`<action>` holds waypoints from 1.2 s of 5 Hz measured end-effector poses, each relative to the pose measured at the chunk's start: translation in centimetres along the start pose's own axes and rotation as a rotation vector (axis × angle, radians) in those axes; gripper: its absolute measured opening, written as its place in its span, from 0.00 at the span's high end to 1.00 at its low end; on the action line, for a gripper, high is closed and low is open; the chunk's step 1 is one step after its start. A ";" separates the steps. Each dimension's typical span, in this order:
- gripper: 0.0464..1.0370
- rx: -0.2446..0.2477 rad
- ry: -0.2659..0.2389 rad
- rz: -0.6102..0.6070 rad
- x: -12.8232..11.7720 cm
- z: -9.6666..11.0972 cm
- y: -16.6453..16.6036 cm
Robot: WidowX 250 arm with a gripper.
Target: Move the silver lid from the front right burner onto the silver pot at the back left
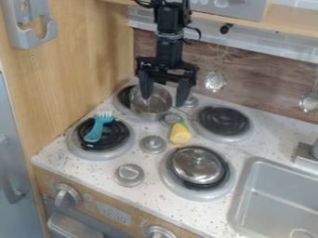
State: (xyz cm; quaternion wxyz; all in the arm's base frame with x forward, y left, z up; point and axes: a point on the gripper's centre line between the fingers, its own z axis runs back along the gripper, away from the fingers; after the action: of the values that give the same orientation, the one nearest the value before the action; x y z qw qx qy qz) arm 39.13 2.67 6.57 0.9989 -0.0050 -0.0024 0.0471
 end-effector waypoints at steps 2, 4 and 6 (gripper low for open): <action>0.04 -0.023 0.055 -0.027 -0.5 -3.3 -1.4; 0.04 0.000 0.140 -0.136 -1.6 -8.7 -5.8; 0.04 0.044 0.110 -0.188 -1.8 -10.6 -8.7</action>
State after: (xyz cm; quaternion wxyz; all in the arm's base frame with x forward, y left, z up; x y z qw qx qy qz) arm 38.18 -6.25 -3.97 0.9974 0.0145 0.0530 -0.0471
